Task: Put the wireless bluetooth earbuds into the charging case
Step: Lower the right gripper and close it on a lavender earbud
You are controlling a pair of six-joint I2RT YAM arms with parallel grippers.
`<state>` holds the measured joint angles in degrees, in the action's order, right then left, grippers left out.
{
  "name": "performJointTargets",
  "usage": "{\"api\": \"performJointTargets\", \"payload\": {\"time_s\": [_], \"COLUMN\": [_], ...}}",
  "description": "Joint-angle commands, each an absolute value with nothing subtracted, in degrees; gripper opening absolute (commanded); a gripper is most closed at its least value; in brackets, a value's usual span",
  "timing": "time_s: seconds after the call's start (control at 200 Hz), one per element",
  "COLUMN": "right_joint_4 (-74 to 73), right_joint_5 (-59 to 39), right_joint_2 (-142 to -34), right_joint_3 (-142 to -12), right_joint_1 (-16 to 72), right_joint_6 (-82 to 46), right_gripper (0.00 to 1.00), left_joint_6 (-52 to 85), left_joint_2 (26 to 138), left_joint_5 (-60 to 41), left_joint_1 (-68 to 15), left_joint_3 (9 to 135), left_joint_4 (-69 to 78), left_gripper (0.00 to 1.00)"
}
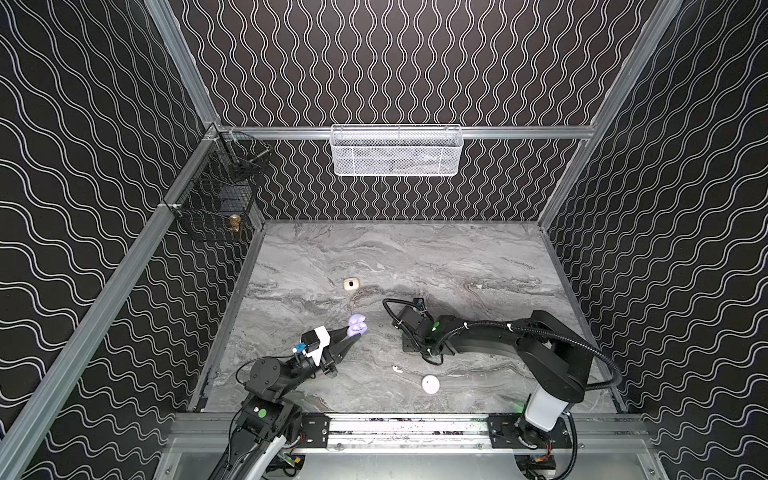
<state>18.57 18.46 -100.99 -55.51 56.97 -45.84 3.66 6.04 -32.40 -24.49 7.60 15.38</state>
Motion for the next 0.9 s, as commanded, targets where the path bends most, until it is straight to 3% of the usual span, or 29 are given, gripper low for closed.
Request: {"api": "performJointTargets", "payload": {"time_s": [0.0, 0.641, 0.896], "right_joint_4": [22.5, 23.4, 24.4], "right_joint_5": [19.5, 18.9, 19.3], "right_joint_2": [-100.8, -102.7, -102.7], "right_joint_3": [-55.8, -56.2, -56.9], "right_joint_1": [57.1, 57.9, 58.9], "right_joint_6": [-46.4, -46.1, -46.6], "right_gripper": [0.39, 0.26, 0.29], "left_joint_6": [2.8, 2.5, 2.5], "left_joint_2": [6.0, 6.9, 6.0], "left_joint_5": [-32.3, -32.1, -31.7], "left_joint_1": [-24.5, -24.6, -24.5], "left_joint_3": [8.2, 8.8, 8.7], "left_joint_4": [16.2, 15.8, 15.5], "left_gripper": [0.00, 0.00, 0.00]}}
